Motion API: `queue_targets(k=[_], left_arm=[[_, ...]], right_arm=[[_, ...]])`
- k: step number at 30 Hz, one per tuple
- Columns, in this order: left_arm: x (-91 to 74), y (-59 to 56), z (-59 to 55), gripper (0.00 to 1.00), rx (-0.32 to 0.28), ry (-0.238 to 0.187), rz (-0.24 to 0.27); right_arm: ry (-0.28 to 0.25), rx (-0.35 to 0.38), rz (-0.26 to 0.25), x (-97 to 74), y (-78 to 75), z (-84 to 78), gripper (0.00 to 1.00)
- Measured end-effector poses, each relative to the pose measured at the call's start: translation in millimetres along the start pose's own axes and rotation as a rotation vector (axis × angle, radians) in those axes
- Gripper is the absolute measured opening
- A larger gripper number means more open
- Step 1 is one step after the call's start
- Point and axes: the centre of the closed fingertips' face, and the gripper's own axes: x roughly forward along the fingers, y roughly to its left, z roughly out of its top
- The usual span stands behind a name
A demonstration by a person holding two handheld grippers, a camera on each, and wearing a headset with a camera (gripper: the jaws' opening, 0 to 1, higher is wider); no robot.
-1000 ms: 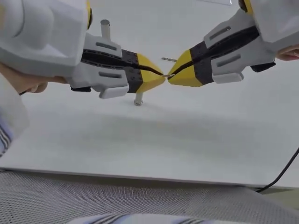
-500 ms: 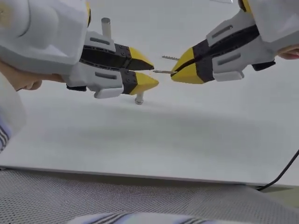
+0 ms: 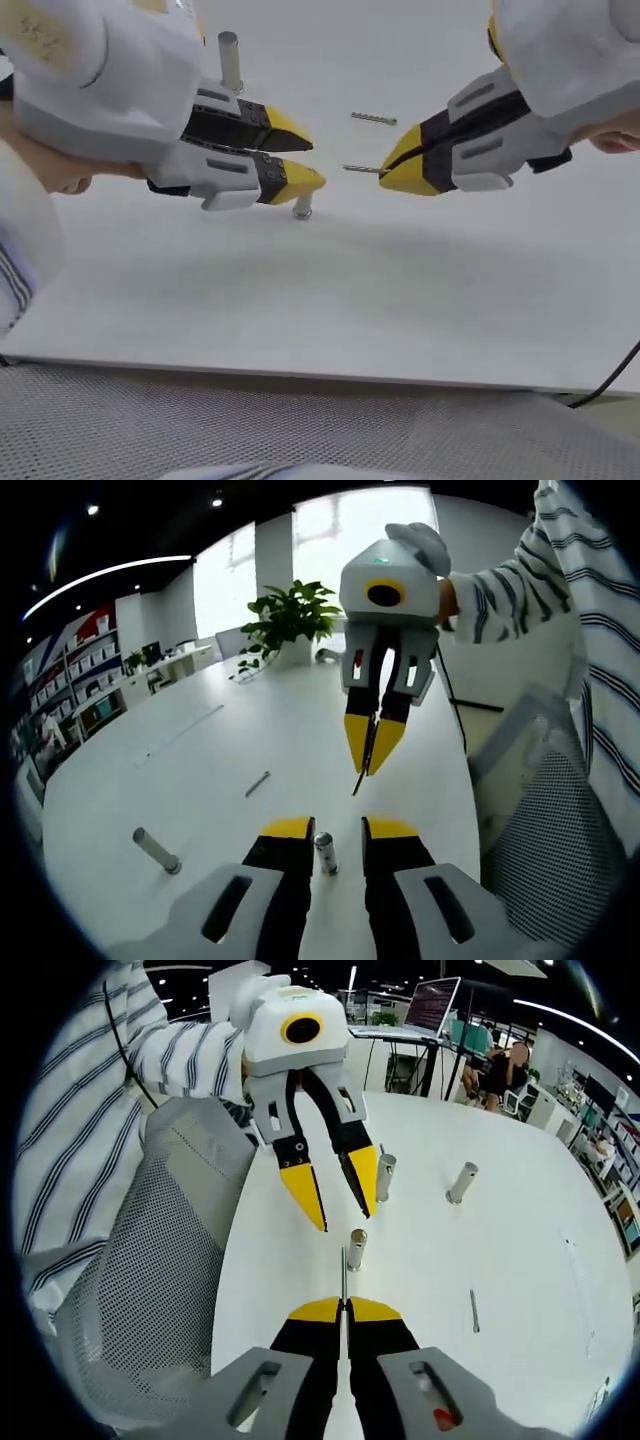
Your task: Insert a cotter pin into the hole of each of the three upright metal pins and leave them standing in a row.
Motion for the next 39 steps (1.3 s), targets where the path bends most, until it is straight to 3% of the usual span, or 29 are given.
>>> queue_targets(k=[10, 17, 20, 39], left_arm=[[8.4, 6.1, -19.2, 0.15, 0.016, 0.069, 0.021], [10.8, 3.3, -23.0, 0.14, 0.040, 0.104, 0.009], [11.1, 4.0, -22.6, 0.13, 0.045, 0.106, 0.010], [14.8, -0.6, -15.3, 0.06, 0.073, 0.114, -0.012]], right_arm=[[0.015, 0.039, -0.037, 12.4, -4.8, -3.4, 0.00], [0.039, 0.019, -0.049, 22.9, -7.1, -5.2, 0.00], [0.054, -0.003, -0.050, 26.6, -6.7, -6.5, 0.00], [0.030, 0.005, -0.056, 32.1, -10.2, -0.5, 0.00]])
